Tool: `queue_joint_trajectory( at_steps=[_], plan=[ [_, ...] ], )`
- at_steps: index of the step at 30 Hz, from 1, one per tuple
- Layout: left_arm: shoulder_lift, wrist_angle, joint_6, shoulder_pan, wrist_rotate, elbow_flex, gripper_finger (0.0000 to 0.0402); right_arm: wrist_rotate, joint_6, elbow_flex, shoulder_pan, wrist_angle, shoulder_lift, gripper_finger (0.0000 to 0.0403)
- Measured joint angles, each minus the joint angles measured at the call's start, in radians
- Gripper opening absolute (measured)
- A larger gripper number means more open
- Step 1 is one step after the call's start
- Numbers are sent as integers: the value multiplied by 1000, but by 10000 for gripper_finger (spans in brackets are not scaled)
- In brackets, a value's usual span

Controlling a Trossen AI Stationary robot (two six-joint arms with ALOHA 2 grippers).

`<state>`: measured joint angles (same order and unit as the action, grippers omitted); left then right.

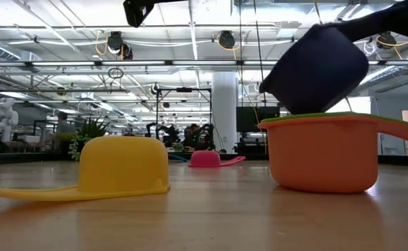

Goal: Nest measuring cups in basket
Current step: Stack the dark blue measuring cup on top of the green measuring cup

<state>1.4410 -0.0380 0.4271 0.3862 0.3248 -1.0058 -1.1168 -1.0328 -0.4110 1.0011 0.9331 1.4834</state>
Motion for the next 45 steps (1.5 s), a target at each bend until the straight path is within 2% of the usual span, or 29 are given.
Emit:
queue_joint_trajectory(
  at_steps=[4,15,24,28,38,45],
  plan=[
    [0,-3,-1,0,0,0,175,50,5,1,-18,-2,0,0],
    [0,-11,-4,0,0,0,175,72,131,1,-51,-115,0,3],
    [0,-11,-6,0,0,0,175,73,177,1,-53,-123,0,12],
    [0,-11,-6,0,0,0,175,73,207,1,-53,-123,0,39],
    [0,-10,-5,0,0,0,175,75,275,2,-51,-123,0,143],
    [0,-9,0,0,0,0,175,158,466,60,-51,-123,-2,155]
  ],
)
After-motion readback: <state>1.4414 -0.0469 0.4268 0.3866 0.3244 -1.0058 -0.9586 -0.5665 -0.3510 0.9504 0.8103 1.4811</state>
